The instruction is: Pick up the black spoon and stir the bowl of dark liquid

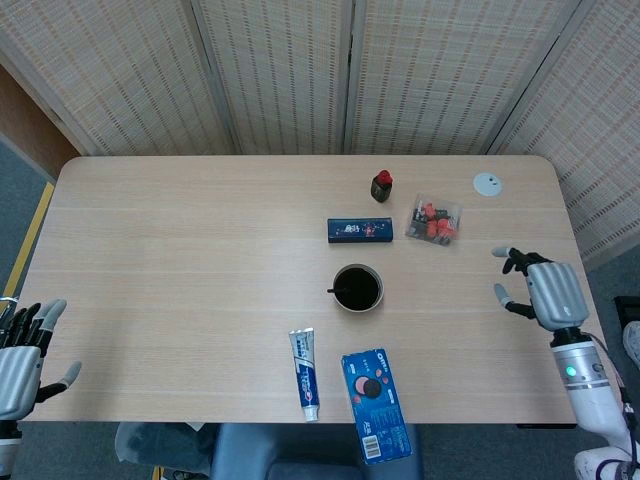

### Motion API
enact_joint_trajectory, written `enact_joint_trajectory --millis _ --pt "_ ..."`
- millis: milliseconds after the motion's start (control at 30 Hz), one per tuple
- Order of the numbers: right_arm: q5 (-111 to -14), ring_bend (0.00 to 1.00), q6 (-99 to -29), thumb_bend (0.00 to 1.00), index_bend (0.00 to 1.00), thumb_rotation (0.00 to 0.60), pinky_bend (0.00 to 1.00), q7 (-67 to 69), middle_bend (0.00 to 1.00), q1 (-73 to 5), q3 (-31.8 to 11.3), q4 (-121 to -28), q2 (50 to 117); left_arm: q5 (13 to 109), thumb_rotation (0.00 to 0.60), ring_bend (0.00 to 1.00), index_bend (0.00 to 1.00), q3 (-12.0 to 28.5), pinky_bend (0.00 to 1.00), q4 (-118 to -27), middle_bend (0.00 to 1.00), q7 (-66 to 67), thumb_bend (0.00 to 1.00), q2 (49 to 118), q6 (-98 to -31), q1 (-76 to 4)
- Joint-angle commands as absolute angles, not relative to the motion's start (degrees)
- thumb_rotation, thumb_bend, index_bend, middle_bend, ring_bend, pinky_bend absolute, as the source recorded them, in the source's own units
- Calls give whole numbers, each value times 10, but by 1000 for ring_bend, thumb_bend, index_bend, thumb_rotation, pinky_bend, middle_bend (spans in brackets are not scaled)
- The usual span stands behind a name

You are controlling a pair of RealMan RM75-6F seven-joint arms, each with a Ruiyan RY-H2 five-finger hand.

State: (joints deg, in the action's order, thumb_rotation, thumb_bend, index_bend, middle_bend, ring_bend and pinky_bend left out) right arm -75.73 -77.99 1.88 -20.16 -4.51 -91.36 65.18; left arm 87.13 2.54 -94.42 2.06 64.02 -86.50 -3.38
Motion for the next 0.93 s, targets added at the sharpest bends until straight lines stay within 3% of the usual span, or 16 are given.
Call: enact_joint_trajectory --millis 33,267,400,600,933 --pt "-770 376 -826 343 298 600 531 -18 440 -158 -22 -938 627 875 600 0 0 26 0 -947 0 24 260 641 -866 -36" --pt "-804 347 -897 343 298 600 476 -25 426 -87 8 -962 610 886 600 0 0 28 0 -962 0 41 260 645 -872 -41" --pt "-819 275 -918 342 284 600 310 -24 367 -59 20 -964 604 887 600 0 0 28 0 -967 0 47 260 646 -872 -43" --pt "-842 16 -918 340 30 600 15 -12 137 -40 31 -965 596 891 600 0 0 26 0 -971 0 54 260 646 -873 -44" --pt "-847 0 -917 339 7 600 0 -20 119 -24 22 -973 592 886 600 0 0 26 0 -981 0 74 260 646 -876 -43"
